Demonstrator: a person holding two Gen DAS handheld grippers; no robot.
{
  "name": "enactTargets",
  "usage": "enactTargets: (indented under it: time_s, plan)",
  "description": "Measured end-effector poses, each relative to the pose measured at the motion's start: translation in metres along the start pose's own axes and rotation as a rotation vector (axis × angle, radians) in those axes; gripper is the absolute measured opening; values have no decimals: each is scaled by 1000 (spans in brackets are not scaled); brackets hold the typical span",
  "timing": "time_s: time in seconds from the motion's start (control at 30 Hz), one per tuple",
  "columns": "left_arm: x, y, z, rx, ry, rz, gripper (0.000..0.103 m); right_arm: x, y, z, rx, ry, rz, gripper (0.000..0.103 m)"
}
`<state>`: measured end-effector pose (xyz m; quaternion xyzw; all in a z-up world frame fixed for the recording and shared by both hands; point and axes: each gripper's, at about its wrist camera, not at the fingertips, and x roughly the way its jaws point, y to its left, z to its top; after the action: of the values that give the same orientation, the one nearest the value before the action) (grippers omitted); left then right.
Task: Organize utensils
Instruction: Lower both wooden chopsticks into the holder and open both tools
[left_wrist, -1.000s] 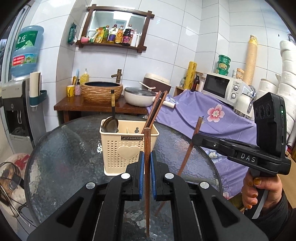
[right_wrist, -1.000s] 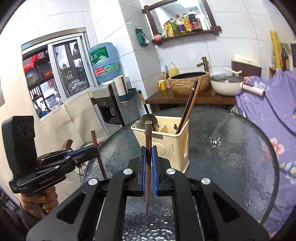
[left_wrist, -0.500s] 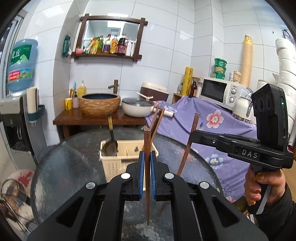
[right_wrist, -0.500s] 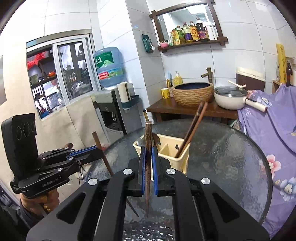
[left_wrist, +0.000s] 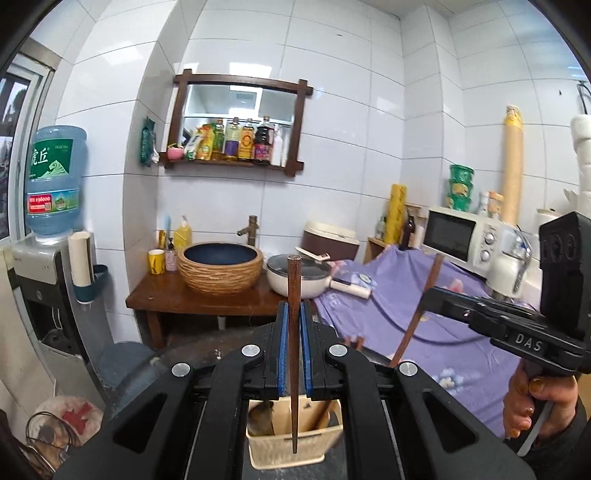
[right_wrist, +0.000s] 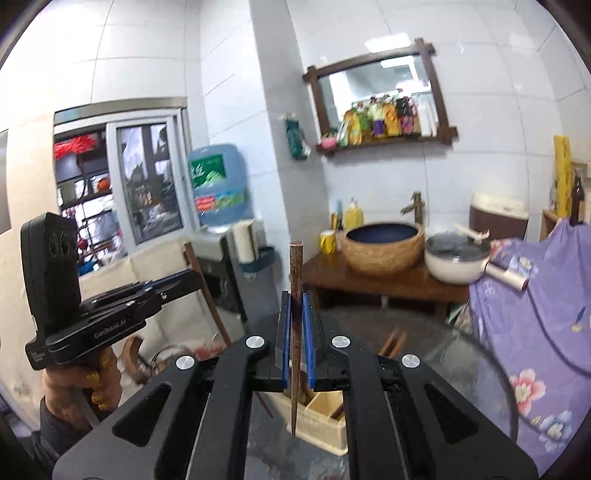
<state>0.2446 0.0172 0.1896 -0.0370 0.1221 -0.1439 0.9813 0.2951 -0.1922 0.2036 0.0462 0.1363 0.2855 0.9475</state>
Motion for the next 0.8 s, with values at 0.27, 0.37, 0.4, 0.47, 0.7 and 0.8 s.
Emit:
enactTargets:
  time_s: [0.27,0.37,0.4,0.47,0.7,0.8]
  plan:
    - [41,9,-5,-13,18,33,7,41,-17,-5,-23,-7,-64,7]
    - [59,12,-21,-23,38,43,7,58,-23,-27,-27,15,-83,7]
    - [64,12,-27,-23,41,46,7,64,-25,-35,-26,24,-83,7]
    - [75,14,-42,-30,54,42,7,76,-27,-51,-28,52,-87,7]
    - [97,16,-89,-34,131,23,7,95,-38,-91,4,110,-88,7]
    - [105,19,-106,-45,165,14,7,102,-42,-104,22,132,-86,7]
